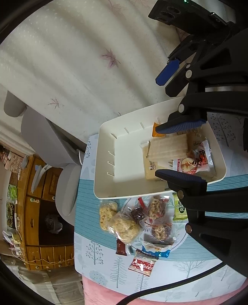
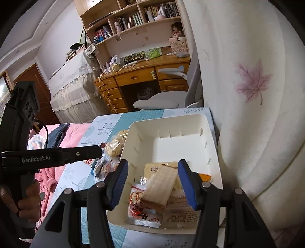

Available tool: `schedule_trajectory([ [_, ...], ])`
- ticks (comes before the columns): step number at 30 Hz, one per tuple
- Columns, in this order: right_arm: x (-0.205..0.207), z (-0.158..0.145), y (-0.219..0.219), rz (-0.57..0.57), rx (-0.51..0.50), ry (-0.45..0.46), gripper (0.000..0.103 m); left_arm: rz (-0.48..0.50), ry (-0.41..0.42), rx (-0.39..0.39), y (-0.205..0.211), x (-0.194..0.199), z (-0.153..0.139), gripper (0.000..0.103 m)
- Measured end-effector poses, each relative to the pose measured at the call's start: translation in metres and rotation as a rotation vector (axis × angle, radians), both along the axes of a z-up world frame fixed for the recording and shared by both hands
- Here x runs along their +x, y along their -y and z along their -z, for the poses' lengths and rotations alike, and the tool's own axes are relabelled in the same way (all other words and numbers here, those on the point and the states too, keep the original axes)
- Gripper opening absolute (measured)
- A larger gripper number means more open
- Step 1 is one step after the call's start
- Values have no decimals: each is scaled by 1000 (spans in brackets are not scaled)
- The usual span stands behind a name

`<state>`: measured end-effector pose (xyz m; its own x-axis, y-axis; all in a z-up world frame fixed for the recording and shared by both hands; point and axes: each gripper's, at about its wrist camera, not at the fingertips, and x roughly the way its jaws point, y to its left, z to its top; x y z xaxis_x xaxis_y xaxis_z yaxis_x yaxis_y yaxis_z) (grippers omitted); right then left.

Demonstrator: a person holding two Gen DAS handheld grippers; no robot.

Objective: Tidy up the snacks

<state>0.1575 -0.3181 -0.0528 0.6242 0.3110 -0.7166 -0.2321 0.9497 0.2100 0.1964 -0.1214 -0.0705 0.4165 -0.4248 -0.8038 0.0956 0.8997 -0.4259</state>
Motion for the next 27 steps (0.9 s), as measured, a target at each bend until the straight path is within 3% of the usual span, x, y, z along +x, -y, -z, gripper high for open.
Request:
schedule_trajectory([
  [6,0,7,-4,-16,31,-44,56,-26,-31,-7,-8,-8,8,40],
  [14,-2,40,-16,5,154,-212,57,-41,-107,21,-31,-37,35,41],
  [27,-24,71,-72,36,202,-386,57,-79,-203,85,-95,-78,69,42],
])
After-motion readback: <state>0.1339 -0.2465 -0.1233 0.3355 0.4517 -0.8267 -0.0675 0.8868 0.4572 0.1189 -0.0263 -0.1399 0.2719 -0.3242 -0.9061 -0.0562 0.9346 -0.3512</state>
